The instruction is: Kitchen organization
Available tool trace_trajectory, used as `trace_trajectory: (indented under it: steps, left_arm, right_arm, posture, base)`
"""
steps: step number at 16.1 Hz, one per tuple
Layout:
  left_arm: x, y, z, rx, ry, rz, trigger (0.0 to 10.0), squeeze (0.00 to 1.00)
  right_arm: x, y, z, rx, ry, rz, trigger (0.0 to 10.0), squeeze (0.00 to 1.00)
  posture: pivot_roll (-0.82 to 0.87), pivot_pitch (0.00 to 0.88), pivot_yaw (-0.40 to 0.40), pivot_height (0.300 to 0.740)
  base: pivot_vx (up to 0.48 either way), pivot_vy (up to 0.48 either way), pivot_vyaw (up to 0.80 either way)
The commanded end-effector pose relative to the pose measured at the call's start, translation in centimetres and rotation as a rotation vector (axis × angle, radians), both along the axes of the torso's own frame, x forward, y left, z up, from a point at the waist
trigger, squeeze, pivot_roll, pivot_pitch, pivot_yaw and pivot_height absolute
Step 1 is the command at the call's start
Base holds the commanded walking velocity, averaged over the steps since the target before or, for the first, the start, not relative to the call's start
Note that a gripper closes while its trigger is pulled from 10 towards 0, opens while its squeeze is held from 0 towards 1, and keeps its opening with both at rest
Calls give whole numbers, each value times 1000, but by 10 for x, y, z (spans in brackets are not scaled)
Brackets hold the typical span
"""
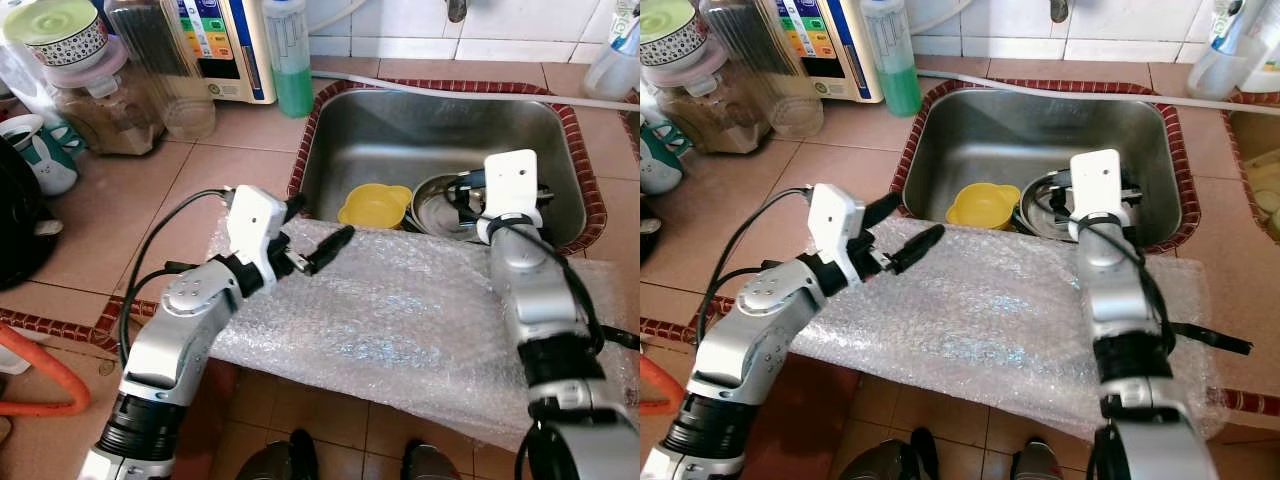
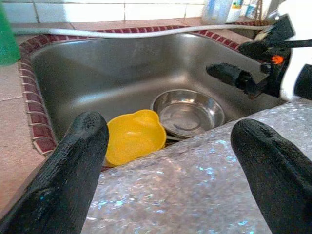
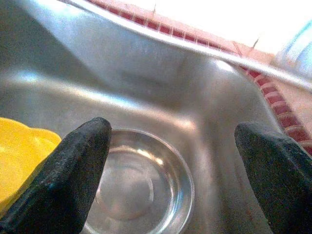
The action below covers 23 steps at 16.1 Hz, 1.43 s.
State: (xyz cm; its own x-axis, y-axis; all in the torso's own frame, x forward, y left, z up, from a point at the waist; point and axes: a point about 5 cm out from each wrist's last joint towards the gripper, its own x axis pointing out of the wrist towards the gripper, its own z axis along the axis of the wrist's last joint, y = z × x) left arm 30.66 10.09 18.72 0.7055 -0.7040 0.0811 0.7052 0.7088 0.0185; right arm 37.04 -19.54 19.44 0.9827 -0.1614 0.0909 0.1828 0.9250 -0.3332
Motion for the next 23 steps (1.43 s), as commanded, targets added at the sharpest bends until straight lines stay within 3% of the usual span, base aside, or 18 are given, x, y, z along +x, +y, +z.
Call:
trace_trajectory:
  steps: [1, 3, 7, 8, 9, 11, 12, 13, 14, 17, 19, 23]
  left_arm:
    - [1, 6, -1, 10, -3, 27, 10000, 1000]
    - [2, 11, -2, 16, -18, 86, 10000, 1000]
    - [4, 20, -3, -17, -25, 193, 10000, 1000]
    - [4, 24, -3, -18, -56, 258, 10000, 929]
    - [3, 28, -3, -51, -66, 321, 10000, 835]
    - [2, 39, -3, -48, -98, 416, 10000, 220]
    - [0, 53, -4, -70, -107, 512, 10000, 0]
    - [-1, 56, -5, -71, -112, 534, 10000, 0]
    - [-5, 63, -8, -104, -99, 581, 10000, 0]
    - [-16, 72, -16, -84, -69, 628, 10000, 0]
    - [-22, 68, -18, -69, -64, 602, 10000, 0]
    - [-27, 73, -16, -49, -83, 694, 10000, 0]
  right_arm:
    - [-4, 5, 5, -27, -45, 9, 10000, 1000]
    - [-15, 15, 10, -106, -135, 31, 10000, 1000]
    - [-30, 22, 5, -158, -162, 57, 10000, 1000]
    - [-36, 23, 7, -155, -204, 61, 10000, 1000]
    - [-45, 25, 9, -164, -246, 73, 10000, 1000]
    - [-53, 28, 10, -162, -272, 99, 10000, 1000]
    - [-62, 32, 14, -149, -304, 133, 10000, 690]
    - [-64, 33, 14, -150, -310, 142, 10000, 690]
    - [-71, 36, 14, -162, -307, 170, 10000, 0]
    - [-81, 37, 11, -144, -301, 202, 10000, 0]
    - [-84, 36, 12, -133, -304, 197, 10000, 0]
    - [-87, 33, 16, -67, -312, 166, 10000, 0]
  posture:
    - [-184, 214, 133, 740]
    - [-187, 210, 131, 740]
    - [-185, 204, 126, 740]
    - [-185, 202, 125, 740]
    - [-186, 198, 125, 740]
    - [-189, 193, 125, 740]
    - [-190, 187, 125, 740]
    - [-190, 187, 125, 740]
    - [-193, 183, 130, 740]
    - [-193, 172, 135, 740]
    - [-192, 165, 143, 740]
    - [-194, 160, 147, 740]
  base:
    - [0, 0, 0]
    - [0, 0, 0]
    - [0, 0, 0]
    - [0, 0, 0]
    - [0, 0, 0]
    - [0, 0, 0]
    - [0, 0, 0]
    - [0, 0, 0]
    - [0, 0, 0]
    - [0, 0, 0]
    - [0, 0, 0]
    - [0, 0, 0]
